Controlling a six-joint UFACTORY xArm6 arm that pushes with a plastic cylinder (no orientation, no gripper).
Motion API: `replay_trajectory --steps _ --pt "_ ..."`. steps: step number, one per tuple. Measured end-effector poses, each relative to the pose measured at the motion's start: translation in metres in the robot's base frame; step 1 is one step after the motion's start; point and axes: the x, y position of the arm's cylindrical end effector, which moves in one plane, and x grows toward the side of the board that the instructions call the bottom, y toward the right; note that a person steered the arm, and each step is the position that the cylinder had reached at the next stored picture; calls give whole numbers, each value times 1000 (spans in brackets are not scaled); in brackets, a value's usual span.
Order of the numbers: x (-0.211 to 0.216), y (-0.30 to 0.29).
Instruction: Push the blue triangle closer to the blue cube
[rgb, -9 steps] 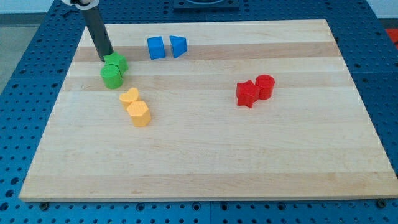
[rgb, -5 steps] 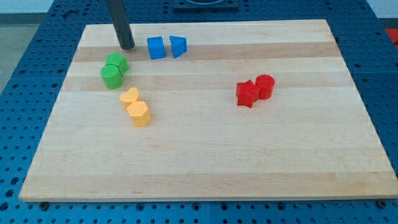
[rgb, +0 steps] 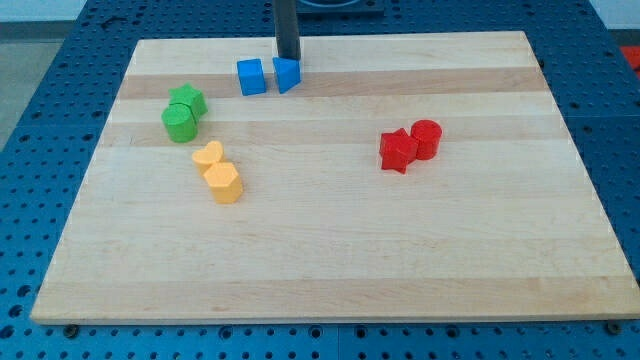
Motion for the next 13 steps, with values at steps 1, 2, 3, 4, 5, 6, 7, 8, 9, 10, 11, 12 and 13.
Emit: replay_trajectory --steps 1,2,3,4,5,6,7,8,9,10,11,12,13 --pt "0 0" --pt "3 4" --pt "30 12" --pt "61 12" --pt "85 12" --pt "87 12" --pt "100 13" --pt "133 10" --pt "137 -6" --pt "113 2" --pt "93 35" --pt "79 71" --pt "95 73"
